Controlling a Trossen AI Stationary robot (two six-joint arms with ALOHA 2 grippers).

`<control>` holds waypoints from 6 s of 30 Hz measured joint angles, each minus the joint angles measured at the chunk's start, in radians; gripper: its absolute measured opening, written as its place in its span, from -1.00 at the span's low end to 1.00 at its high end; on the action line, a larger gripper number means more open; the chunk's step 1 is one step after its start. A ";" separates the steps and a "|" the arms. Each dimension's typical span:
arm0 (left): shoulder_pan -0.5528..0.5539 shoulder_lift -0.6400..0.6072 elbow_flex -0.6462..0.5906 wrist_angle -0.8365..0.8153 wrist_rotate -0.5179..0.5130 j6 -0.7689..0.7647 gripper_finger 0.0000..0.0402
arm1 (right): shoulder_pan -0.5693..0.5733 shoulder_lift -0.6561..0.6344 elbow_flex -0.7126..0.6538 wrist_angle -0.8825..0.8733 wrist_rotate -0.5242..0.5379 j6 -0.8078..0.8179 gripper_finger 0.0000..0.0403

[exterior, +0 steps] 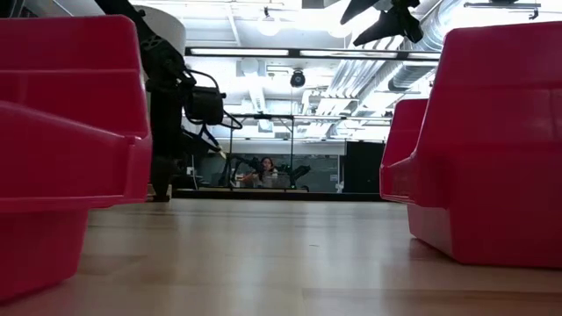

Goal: Sort batteries
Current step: Put the black-brown battery into the right red bin, then put the silver battery into the left red bin

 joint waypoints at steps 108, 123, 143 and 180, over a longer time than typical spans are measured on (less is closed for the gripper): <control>-0.888 0.122 0.470 0.420 0.173 -0.560 0.04 | 0.043 -0.087 0.001 0.071 0.018 -0.050 0.13; -0.203 -0.464 -0.343 0.227 0.067 -0.744 0.00 | -0.002 -0.087 0.001 0.037 0.051 -0.015 0.13; -0.015 -0.164 -0.339 0.416 0.141 -0.839 -0.29 | -0.053 -0.087 0.001 0.033 0.099 -0.058 0.13; -1.504 -0.349 -0.040 0.093 0.597 -1.199 -0.64 | -0.074 -0.087 0.001 -0.110 0.056 -0.290 0.13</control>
